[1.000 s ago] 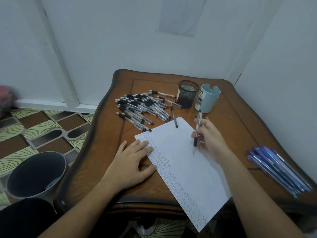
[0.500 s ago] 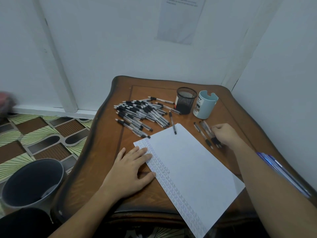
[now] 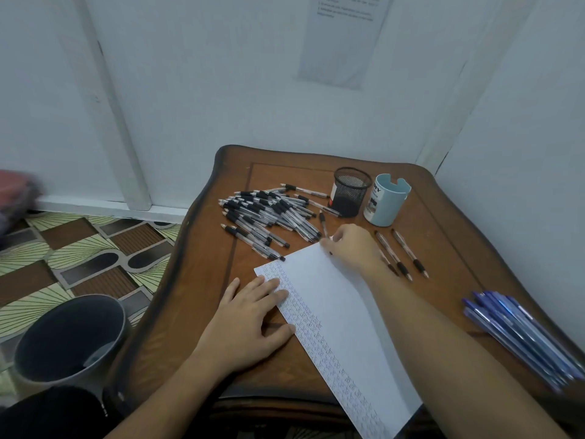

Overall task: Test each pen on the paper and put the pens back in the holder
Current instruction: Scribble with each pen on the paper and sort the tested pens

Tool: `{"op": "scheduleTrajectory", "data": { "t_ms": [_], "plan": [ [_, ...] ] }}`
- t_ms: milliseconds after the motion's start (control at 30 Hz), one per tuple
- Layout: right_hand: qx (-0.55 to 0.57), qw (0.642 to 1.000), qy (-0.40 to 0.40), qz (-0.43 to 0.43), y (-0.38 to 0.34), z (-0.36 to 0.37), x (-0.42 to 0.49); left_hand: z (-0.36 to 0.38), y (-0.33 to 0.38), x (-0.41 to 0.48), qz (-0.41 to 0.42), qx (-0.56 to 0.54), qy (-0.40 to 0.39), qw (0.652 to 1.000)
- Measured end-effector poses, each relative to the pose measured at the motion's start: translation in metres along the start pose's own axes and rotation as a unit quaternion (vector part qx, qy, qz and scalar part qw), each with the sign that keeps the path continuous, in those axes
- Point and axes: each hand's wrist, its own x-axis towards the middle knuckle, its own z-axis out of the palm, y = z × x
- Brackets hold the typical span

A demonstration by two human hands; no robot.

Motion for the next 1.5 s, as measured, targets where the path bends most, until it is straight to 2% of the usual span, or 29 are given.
{"op": "scheduleTrajectory", "data": {
  "t_ms": [100, 167, 267, 333, 400, 467, 533, 600, 667, 833, 967, 1000, 1100, 1233, 1367, 1500],
  "plan": [
    [-0.018, 0.998, 0.010, 0.052, -0.010, 0.010, 0.003, 0.000, -0.001, 0.000, 0.001, 0.005, -0.002, 1.000],
    [0.009, 0.996, 0.022, 0.087, -0.010, 0.009, 0.005, -0.001, -0.002, 0.000, 0.001, 0.005, -0.005, 1.000],
    [0.179, 0.975, 0.052, 0.123, -0.002, -0.004, 0.008, -0.002, -0.001, 0.000, 0.000, 0.009, -0.010, 1.000],
    [0.345, 0.924, 0.079, 0.146, 0.003, -0.021, 0.001, -0.002, 0.000, 0.000, -0.002, 0.013, -0.012, 1.000],
    [0.496, 0.846, 0.096, 0.170, 0.008, -0.035, -0.009, -0.002, 0.000, 0.000, -0.004, 0.015, -0.014, 1.000],
    [0.624, 0.762, 0.088, 0.145, 0.014, -0.045, -0.019, -0.002, 0.000, 0.000, -0.005, 0.016, -0.012, 1.000],
    [0.712, 0.693, 0.070, 0.092, 0.021, -0.048, -0.028, -0.002, 0.001, 0.000, -0.005, 0.008, -0.007, 1.000],
    [0.746, 0.660, 0.057, 0.069, 0.026, -0.049, -0.040, -0.003, 0.002, 0.000, -0.004, 0.000, -0.005, 1.000],
    [0.738, 0.672, 0.037, 0.054, 0.030, -0.045, -0.049, -0.003, 0.002, 0.000, -0.003, 0.002, -0.006, 1.000],
    [0.650, 0.760, -0.007, 0.005, 0.026, -0.035, -0.074, -0.003, 0.003, 0.001, -0.003, -0.001, -0.010, 1.000],
    [0.613, 0.790, -0.007, -0.004, 0.029, -0.029, -0.087, -0.004, 0.003, 0.001, -0.006, 0.005, -0.012, 1.000],
    [0.609, 0.793, -0.017, 0.003, 0.030, -0.028, -0.090, -0.003, 0.002, 0.001, -0.006, 0.005, -0.012, 1.000],
    [0.633, 0.771, -0.070, 0.020, 0.038, -0.019, -0.098, -0.002, 0.001, 0.001, -0.004, 0.002, -0.009, 1.000],
    [0.545, 0.833, -0.091, 0.018, 0.045, -0.001, -0.110, -0.001, 0.000, 0.001, -0.003, 0.013, -0.014, 1.000],
    [0.551, 0.825, -0.117, -0.044, 0.045, 0.009, -0.114, 0.001, -0.002, 0.002, -0.003, 0.004, -0.013, 1.000],
    [0.534, 0.834, -0.128, -0.055, 0.044, 0.017, -0.110, 0.001, -0.002, 0.001, -0.003, 0.008, -0.006, 1.000]
  ]
}}
